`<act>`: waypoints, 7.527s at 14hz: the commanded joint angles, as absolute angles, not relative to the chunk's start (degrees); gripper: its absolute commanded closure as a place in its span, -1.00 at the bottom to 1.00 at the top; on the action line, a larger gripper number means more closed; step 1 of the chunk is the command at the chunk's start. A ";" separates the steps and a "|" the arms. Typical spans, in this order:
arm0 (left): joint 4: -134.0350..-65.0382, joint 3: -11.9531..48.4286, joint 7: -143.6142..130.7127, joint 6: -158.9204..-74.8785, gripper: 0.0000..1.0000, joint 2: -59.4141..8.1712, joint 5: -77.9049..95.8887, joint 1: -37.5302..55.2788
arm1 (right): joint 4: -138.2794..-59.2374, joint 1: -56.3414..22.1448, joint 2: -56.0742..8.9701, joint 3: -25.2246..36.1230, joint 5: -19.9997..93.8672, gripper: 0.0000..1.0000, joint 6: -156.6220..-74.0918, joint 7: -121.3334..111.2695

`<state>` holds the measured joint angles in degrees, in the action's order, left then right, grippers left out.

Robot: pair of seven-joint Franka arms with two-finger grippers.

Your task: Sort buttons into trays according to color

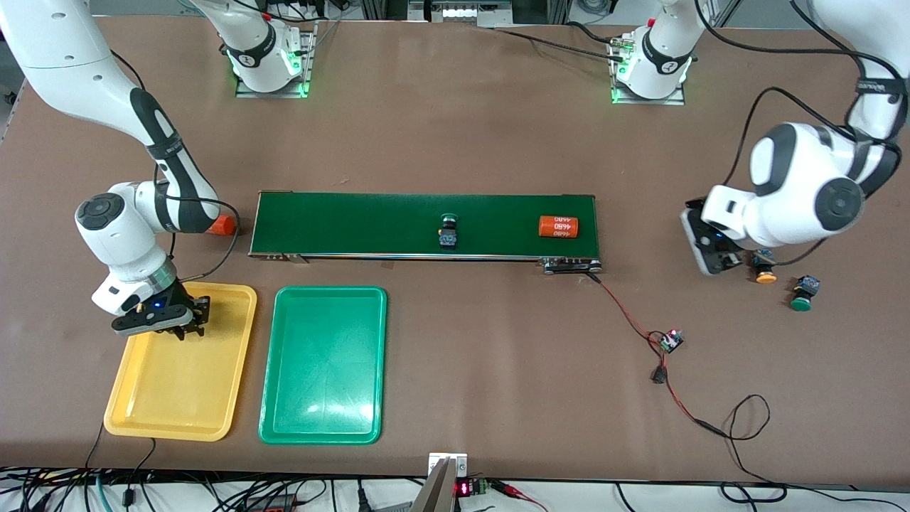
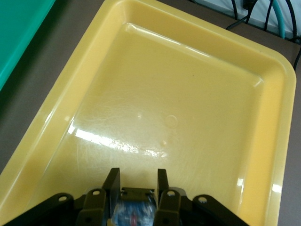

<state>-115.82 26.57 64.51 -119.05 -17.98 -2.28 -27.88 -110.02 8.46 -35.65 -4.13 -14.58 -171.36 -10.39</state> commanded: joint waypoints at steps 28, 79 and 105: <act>-113.99 11.79 22.94 -128.74 -1.00 -25.21 -10.11 -30.94 | -116.09 -8.17 -3.44 -9.75 1.41 -0.84 -119.35 21.01; -119.61 15.99 -10.46 -118.12 1.00 -12.83 6.66 4.57 | -127.97 -15.56 -8.96 -17.58 -5.80 -0.81 -140.98 49.30; -115.05 15.91 -9.58 -118.48 -1.00 -11.42 10.64 -3.74 | -119.71 -17.49 -19.42 -15.47 -13.18 -0.81 -141.15 54.41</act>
<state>-116.04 15.72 -10.54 -120.68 -12.41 10.19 2.86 -120.91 -16.95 -18.56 -15.93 -11.48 -142.05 53.08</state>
